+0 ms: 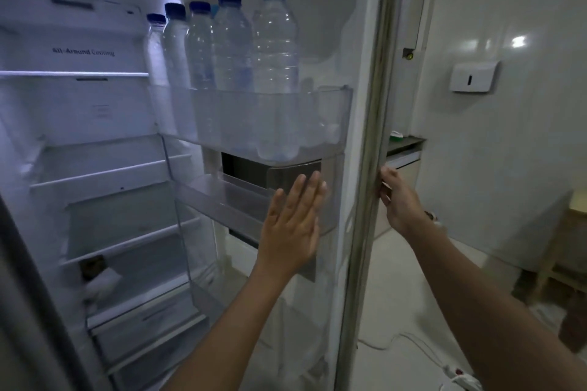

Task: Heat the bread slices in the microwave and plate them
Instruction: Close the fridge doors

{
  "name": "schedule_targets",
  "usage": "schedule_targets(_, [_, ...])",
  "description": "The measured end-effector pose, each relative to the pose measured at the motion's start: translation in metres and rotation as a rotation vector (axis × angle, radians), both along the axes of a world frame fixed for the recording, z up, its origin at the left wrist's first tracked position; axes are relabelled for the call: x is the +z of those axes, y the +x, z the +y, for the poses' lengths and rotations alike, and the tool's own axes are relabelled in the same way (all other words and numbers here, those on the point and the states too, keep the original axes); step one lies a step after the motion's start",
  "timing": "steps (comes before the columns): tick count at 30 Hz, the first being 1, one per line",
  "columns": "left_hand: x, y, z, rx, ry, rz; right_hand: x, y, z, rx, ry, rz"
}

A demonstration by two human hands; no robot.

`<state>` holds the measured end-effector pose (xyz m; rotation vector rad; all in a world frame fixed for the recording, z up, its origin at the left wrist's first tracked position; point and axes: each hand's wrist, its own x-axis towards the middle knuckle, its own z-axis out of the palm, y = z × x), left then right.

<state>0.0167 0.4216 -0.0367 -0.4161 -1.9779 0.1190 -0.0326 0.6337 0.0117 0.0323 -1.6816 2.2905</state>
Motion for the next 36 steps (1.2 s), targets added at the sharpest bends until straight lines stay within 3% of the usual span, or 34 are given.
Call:
schedule_targets(6, [-0.008, 0.027, -0.063, 0.015, 0.054, -0.005, 0.002, 0.054, -0.037, 0.165, -0.035, -0.002])
schedule_targets(10, [-0.016, 0.044, -0.095, 0.010, 0.204, -0.042, 0.000, 0.085, -0.071, 0.252, -0.038, 0.008])
schedule_targets(19, [-0.015, 0.075, -0.169, -0.016, 0.481, -0.207, 0.001, 0.133, -0.169, 0.177, 0.031, 0.041])
schedule_targets(27, [0.006, 0.100, -0.228, 0.004, 0.710, -0.450, 0.009, 0.155, -0.255, 0.020, 0.375, 0.129])
schedule_targets(32, [0.034, 0.113, -0.259, -0.011, 0.861, -0.607, 0.015, 0.158, -0.293, 0.114, 0.548, 0.213])
schedule_targets(34, [0.047, 0.118, -0.270, -0.042, 0.901, -0.606, 0.017, 0.156, -0.302, 0.202, 0.567, 0.272])
schedule_targets(36, [0.061, 0.122, -0.274, -0.073, 0.914, -0.471, 0.023, 0.153, -0.308, 0.271, 0.539, 0.376])
